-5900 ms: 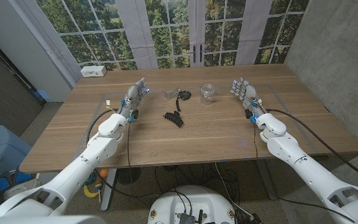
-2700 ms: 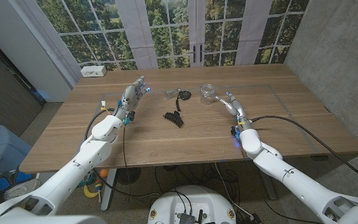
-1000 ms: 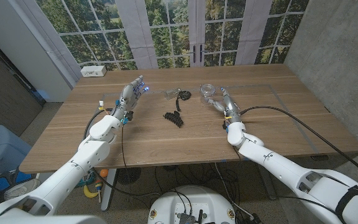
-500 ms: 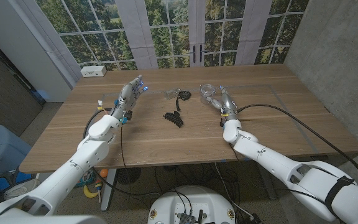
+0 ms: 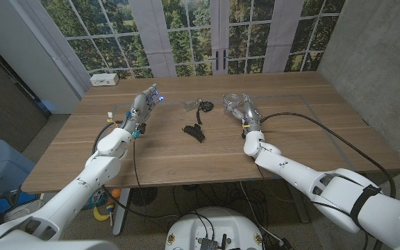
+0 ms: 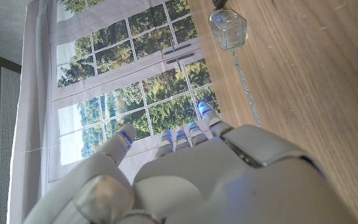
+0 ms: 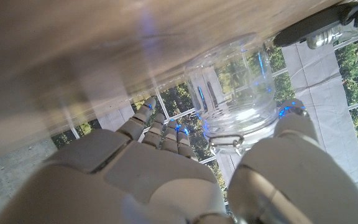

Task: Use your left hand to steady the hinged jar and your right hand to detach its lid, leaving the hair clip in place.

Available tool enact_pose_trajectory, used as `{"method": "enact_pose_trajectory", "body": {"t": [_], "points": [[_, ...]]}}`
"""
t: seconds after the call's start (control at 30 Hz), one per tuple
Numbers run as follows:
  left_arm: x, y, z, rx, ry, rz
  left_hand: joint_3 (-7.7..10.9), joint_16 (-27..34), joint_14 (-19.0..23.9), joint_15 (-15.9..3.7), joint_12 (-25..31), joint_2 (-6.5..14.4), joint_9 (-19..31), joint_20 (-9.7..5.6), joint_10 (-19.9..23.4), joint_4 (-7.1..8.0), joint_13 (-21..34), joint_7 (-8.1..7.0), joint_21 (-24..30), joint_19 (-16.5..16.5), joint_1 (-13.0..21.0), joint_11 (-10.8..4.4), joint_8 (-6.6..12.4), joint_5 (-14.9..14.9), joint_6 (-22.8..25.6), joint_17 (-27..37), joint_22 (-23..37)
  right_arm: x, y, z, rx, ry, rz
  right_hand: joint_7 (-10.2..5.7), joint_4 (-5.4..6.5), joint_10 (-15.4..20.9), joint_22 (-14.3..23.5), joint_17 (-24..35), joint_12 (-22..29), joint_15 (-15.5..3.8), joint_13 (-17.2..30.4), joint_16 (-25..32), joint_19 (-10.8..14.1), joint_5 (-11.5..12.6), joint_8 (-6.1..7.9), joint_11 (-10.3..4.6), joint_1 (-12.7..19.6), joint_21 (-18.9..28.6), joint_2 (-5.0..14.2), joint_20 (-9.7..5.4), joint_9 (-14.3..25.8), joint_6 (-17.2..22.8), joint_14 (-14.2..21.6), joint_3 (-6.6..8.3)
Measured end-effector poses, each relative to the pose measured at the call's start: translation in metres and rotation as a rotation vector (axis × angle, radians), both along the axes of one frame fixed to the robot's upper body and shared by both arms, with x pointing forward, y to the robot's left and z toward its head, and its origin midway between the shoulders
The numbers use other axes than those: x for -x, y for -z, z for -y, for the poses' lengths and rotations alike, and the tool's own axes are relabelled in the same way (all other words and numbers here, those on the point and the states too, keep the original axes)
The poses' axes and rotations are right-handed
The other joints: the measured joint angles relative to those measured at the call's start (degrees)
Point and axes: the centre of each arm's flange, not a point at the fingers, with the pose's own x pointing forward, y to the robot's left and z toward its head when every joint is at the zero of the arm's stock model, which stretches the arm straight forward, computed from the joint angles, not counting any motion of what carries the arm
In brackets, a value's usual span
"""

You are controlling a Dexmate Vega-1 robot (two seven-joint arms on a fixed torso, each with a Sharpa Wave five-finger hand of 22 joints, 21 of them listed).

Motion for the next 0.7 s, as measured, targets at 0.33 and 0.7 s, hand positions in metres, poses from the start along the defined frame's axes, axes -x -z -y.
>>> {"method": "enact_pose_trajectory", "body": {"t": [0.33, 0.7], "points": [[-0.001, 0.001, -0.006, 0.007, -0.004, -0.003, 0.23, 0.00, 0.00, 0.00, 0.00, 0.00, 0.00, 0.00, 0.00, -0.23, 0.06, 0.00, 0.00, 0.00, 0.00, 0.00, 0.00, 0.00, 0.00, 0.01, 0.00, -0.006, -0.006, -0.016, 0.016, -0.002, 0.035, -5.10, -0.08, 16.21, 1.06, 7.75, 6.77, -2.60, 3.86, 12.09, 14.00, 1.73, 6.05, -4.28, 8.23, 3.79, 5.81, -2.70, 0.28, 17.14, 17.49, -1.68], [-0.004, -0.001, -0.011, 0.006, -0.001, -0.005, 0.23, 0.00, 0.00, 0.00, 0.00, -0.09, 0.00, 0.00, 0.00, -0.23, 0.06, 0.00, -0.45, 0.00, -0.54, 0.00, 0.00, 0.00, 0.00, 0.01, 0.00, -0.005, -0.001, -0.017, 0.017, 0.014, 0.072, 0.15, -2.72, 38.85, 3.01, 20.21, 19.01, -3.63, 11.30, 26.81, 25.02, -2.11, 16.89, -1.67, 12.16, 11.90, 5.03, -5.57, -0.15, 32.93, 38.88, 0.21]]}}
